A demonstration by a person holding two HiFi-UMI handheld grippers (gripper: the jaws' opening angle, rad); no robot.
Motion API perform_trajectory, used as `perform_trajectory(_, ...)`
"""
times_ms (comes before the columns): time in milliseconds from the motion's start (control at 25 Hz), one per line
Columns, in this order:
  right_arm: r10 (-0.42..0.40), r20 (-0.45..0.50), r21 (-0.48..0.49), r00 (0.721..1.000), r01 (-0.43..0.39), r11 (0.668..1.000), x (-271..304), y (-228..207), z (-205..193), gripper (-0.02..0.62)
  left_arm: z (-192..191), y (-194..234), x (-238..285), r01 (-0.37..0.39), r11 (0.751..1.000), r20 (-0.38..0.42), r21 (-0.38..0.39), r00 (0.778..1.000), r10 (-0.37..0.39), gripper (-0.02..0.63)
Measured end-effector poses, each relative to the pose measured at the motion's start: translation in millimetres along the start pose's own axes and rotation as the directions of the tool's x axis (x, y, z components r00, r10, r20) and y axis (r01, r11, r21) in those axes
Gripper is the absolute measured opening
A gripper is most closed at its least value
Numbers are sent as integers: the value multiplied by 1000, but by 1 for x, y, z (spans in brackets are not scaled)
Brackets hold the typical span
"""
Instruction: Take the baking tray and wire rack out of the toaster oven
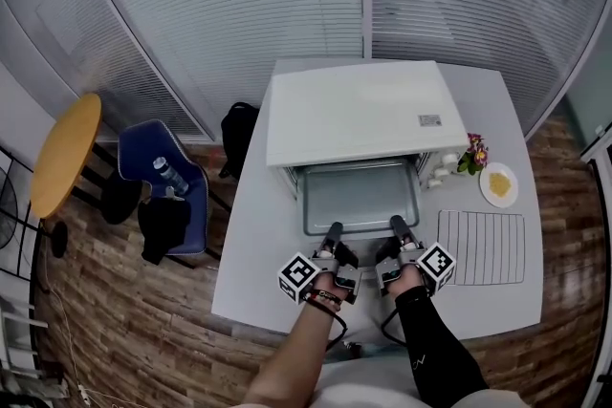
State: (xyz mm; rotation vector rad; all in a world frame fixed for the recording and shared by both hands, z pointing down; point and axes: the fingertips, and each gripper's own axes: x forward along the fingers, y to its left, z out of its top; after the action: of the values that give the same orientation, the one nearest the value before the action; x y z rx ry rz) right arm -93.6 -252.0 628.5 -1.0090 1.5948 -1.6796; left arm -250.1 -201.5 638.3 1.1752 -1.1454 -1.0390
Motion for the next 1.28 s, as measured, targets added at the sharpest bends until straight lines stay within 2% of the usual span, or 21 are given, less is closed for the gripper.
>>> perform_trajectory(240,-31,6,-7,1000,31,1000,-22,-3,-7,52,-7,2,-18,3,1000,-11,-3,1000,-3,115)
perform_trajectory(480,-11,-8,-10,1000,11,1000,-40,-3,-17,52,-12,3,-37,-1,1000,-32,-6,999,1,115)
perform_trajectory(640,-42,-19,-31,999,41,999,-55,-4,-21,52,-17,3,-48,-4,1000,-42,-9,999,4,115)
perform_trajectory(840,-19,-57,-57,998,16,998,-66,-1,-28,52,-22,4,-61,-4,1000,-63,-7,998,4,115)
perform_trajectory(1000,-27,-98,-105,995,17,994,-75,1,-30,52,-26,0,-65,3,1000,-87,13,996,-2,114)
perform_trajectory(1280,7,-154,-144,988,-29,989,-92,8,-21,52,-44,-15,-69,30,995,-144,99,989,-16,114)
